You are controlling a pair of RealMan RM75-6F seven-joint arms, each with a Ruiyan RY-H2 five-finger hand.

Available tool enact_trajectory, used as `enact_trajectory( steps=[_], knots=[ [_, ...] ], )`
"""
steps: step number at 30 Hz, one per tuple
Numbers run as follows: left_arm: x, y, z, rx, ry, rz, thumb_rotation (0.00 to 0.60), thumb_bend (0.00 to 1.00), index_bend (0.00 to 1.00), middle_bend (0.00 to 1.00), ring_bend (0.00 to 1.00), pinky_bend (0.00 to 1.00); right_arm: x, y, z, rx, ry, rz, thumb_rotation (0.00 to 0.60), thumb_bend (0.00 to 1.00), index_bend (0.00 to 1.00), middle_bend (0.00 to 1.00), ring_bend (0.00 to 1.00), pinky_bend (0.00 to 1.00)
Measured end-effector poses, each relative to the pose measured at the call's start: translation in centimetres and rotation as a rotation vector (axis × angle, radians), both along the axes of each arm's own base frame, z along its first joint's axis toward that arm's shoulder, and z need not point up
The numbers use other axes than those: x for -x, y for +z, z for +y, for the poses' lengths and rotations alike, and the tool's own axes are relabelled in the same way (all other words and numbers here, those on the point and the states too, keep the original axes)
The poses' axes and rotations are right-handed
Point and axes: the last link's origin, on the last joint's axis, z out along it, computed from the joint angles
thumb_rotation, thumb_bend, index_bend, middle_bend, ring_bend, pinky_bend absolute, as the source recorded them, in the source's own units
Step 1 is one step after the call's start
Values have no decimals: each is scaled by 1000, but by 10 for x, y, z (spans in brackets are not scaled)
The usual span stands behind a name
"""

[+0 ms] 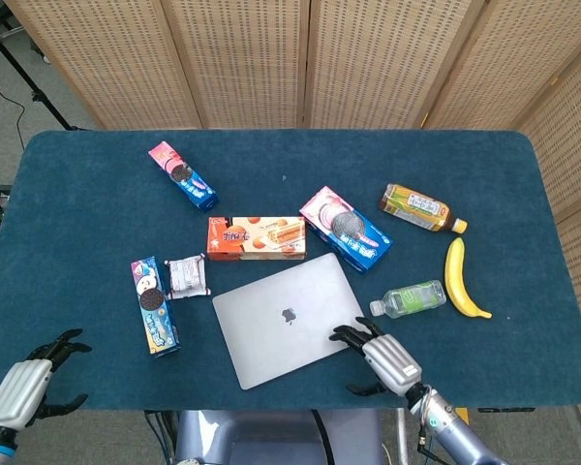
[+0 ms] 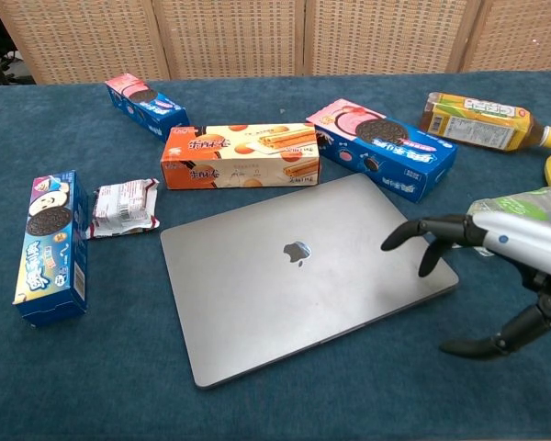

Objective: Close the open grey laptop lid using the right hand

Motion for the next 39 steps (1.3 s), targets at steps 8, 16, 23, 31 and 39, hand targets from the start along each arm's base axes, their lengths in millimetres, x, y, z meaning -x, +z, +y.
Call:
enact_trajectory(
  steps=[8,16,23,31,39],
  knots=[
    [-5,4,6,-45,-22,-12,600,197,307,173,222,200,-32,33,-14,72,92,21,600,237,183,156,335,58],
    [-12,14,16,-164,-45,-48,600,197,307,173,222,200,-35,72,-10,163,69,5,600,237,161,103,277,45],
    [-13,17,20,-258,-59,-79,600,197,307,173,221,200,-4,118,9,325,-70,-87,600,237,152,99,266,43],
    [-17,18,27,-329,-77,-121,600,197,307,173,221,200,48,170,39,518,-195,-159,600,237,155,100,266,43],
    [-24,19,36,-419,-99,-177,600,198,307,173,219,200,78,208,62,669,-237,-197,600,237,156,101,264,37]
  ],
)
